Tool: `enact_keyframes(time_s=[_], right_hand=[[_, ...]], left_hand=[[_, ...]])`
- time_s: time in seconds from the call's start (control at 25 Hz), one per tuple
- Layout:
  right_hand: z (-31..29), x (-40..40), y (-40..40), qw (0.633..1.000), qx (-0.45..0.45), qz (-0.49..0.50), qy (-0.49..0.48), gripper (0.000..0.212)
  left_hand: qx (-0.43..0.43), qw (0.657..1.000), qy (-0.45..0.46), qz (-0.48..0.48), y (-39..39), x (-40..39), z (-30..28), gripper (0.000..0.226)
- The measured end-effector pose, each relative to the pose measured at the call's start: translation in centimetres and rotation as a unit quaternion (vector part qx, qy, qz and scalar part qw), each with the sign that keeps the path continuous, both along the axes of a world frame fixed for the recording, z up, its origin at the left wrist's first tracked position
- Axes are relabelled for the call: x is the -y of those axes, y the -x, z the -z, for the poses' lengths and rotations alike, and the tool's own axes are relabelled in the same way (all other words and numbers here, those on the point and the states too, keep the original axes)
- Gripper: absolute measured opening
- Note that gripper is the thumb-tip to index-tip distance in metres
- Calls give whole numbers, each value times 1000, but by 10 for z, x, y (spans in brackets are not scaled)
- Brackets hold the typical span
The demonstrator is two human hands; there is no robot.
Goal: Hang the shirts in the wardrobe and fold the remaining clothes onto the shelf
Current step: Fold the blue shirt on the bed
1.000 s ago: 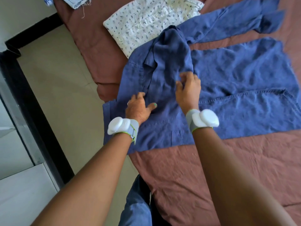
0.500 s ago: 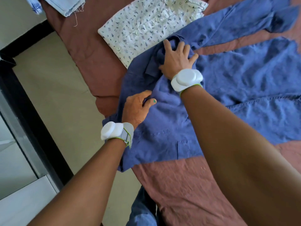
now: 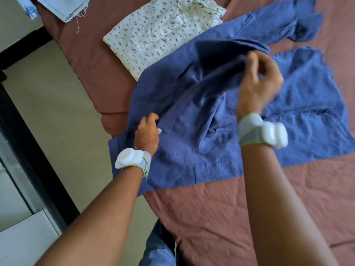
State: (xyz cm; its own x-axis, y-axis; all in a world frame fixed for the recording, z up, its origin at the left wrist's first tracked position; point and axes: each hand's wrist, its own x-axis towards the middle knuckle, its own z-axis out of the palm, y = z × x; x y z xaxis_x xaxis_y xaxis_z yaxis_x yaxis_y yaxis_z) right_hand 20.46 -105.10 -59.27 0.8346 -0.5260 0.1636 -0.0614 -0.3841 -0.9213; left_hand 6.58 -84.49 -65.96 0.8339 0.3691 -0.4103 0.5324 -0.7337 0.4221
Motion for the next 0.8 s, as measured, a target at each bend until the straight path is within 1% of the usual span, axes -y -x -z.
enact_keyframes(time_s=[0.04,0.08,0.12,0.16,0.2,0.24,0.28,0.4,0.48,0.52,0.56,0.6,0.64,0.68,0.72,0.76,0.8], right_hand=[[6,32,20,997,-3,68,-20,8],[16,60,42,990,-45,133,-27,7],[30,83,66,973,-123,191,-27,12],[46,103,89,947,-216,236,-19,22],[58,115,110,919,-299,257,-8,30],[67,122,123,903,-343,259,2,34],[70,125,128,905,-345,247,-1,35],[71,142,112,936,-279,208,-59,37],[68,147,87,945,-250,183,-103,43],[67,148,72,950,-247,165,-94,50],[65,147,57,952,-264,144,-59,59],[62,145,43,943,-308,129,-5,67],[60,144,31,921,-365,122,55,73],[56,144,22,898,-413,116,100,75],[57,146,16,881,-443,110,119,71],[59,150,11,877,-455,107,109,62],[57,155,10,887,-442,113,74,51]], left_hand=[[20,999,-18,20,5,5,-1,32],[35,998,-41,45,11,8,0,33],[45,994,-70,70,16,10,2,35],[48,989,-100,94,21,11,3,39],[51,985,-123,112,26,13,4,43],[53,981,-138,123,29,14,4,48],[53,978,-150,132,29,14,4,53],[52,957,-208,194,24,33,4,66],[62,939,-255,223,19,44,6,67],[65,934,-266,230,15,49,4,65],[70,932,-269,231,11,53,2,61],[76,933,-266,229,8,56,1,55],[83,935,-259,228,5,59,-1,51],[91,936,-250,231,3,62,-4,49],[99,938,-240,228,1,63,-9,47],[103,945,-224,215,-1,64,-12,47],[104,955,-202,190,-1,63,-13,48]])
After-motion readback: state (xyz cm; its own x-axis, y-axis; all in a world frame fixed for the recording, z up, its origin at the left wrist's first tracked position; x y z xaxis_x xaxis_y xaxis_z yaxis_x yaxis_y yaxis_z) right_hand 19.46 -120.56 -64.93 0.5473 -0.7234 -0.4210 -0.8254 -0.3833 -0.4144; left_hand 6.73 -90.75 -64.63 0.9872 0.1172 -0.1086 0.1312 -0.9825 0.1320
